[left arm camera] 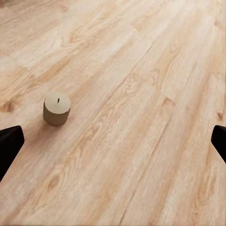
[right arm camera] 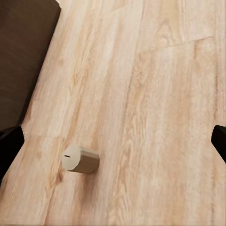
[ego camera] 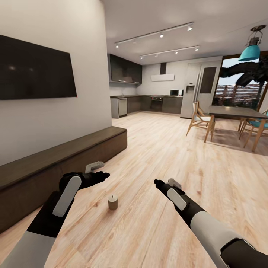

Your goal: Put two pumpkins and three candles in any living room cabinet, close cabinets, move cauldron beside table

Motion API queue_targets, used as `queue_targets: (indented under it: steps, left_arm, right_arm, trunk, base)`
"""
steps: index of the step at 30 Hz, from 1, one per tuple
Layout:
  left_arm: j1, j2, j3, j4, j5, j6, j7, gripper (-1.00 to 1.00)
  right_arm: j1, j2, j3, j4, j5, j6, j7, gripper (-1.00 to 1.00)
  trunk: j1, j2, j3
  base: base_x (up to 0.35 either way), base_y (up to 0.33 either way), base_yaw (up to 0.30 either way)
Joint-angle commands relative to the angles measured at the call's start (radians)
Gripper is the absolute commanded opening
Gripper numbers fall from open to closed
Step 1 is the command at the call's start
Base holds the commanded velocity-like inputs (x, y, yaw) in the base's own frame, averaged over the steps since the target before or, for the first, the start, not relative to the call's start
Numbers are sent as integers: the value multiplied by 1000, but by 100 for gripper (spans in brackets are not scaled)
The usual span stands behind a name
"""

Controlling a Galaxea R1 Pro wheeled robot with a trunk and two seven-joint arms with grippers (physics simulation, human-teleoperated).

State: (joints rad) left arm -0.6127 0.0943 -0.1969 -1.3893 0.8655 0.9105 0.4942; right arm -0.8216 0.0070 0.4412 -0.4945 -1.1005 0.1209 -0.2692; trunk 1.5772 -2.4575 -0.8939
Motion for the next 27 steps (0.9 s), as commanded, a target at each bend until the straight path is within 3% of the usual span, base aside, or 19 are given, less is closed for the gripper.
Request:
queue_targets:
  steps: [1, 11, 27]
  left_arm:
    - [-1, 1, -2, -1, 10, 1, 10, 100]
    - [-1, 1, -3, -2, 10, 1, 9, 100]
    - [-1, 1, -3, -2, 9, 1, 9, 100]
  right_arm:
    - [-1, -1, 6, -2, -5, 1, -7, 100]
    - [-1, -1, 4, -2, -6, 0, 77, 100]
    - [-1, -1, 4, -2, -6, 0, 87, 100]
  trunk:
    - [0, -1, -3]
    - [0, -1, -18]
    - [0, -1, -43]
  base:
    - [0, 0, 119]
    - [0, 0, 115]
    - [8, 0, 103]
